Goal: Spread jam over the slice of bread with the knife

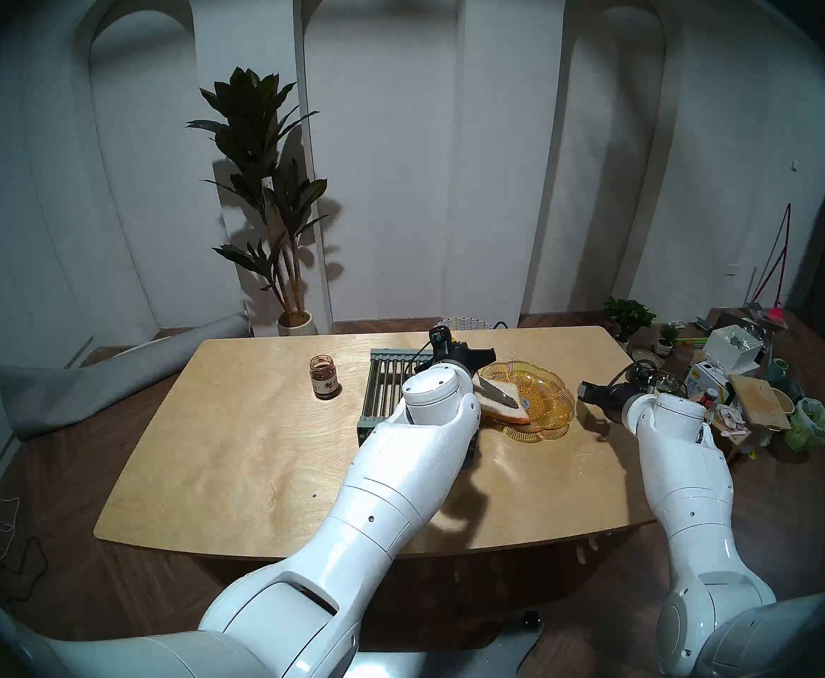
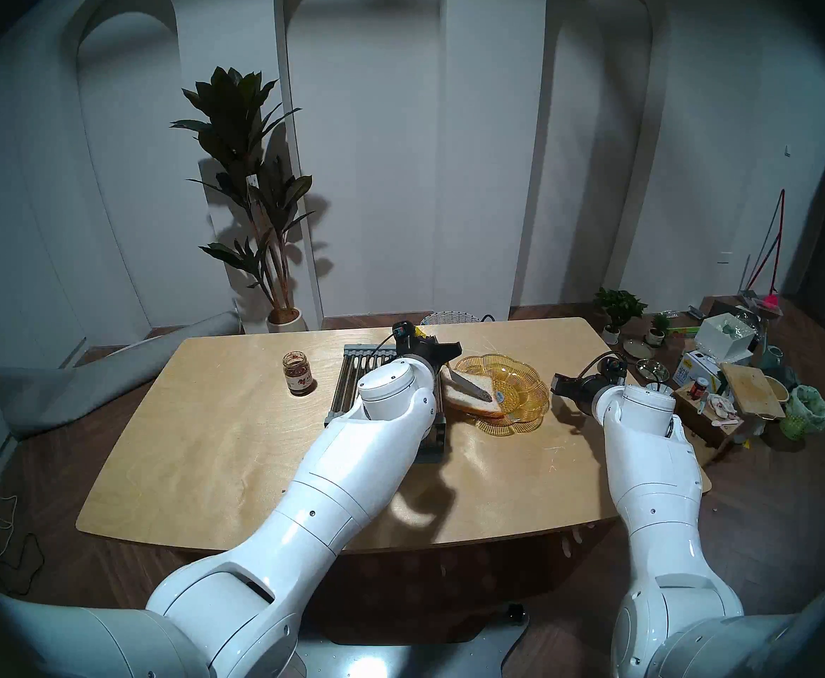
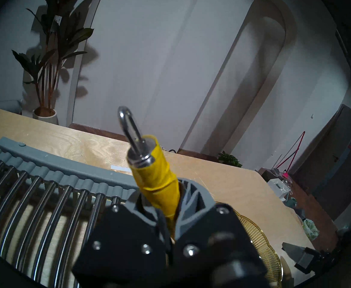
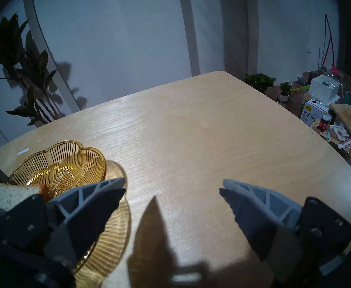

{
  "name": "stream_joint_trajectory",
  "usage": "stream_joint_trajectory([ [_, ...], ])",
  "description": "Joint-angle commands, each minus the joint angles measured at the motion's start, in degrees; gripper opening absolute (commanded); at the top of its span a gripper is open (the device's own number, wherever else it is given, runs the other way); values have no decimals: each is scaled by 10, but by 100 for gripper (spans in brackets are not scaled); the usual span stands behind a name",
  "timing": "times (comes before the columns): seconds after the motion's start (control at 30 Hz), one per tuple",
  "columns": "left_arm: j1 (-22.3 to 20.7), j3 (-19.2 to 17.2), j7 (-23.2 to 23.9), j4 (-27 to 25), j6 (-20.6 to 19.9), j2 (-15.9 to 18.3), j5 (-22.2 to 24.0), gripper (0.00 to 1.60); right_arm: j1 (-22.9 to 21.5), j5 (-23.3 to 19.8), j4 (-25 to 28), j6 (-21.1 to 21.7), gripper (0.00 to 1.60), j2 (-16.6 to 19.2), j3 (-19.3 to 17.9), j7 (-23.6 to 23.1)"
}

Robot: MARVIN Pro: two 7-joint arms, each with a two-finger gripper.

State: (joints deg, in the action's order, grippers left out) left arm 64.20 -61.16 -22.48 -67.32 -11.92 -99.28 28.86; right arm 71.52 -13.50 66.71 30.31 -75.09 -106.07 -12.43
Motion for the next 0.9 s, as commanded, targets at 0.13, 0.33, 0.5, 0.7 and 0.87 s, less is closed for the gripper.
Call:
stream_joint_trajectory([
  [0.13,-23,31,-16,3,-19,21,-42,0,-1,-7,24,-2,160,-6,-7,1],
  [0.33,-28,43,-19,3,-19,30,-55,0,-2,-8,22,-2,160,-7,-8,1],
  [0.5,-27,35,-16,-3,-17,30,-43,0,-4,-8,21,-2,160,-9,-7,2],
  [0.7,-23,23,-11,-16,-25,34,-28,0,-4,-6,20,-2,160,-11,-4,4],
  [0.87,-21,15,-8,-23,-28,37,-20,0,-4,-6,18,-3,160,-12,-2,5],
])
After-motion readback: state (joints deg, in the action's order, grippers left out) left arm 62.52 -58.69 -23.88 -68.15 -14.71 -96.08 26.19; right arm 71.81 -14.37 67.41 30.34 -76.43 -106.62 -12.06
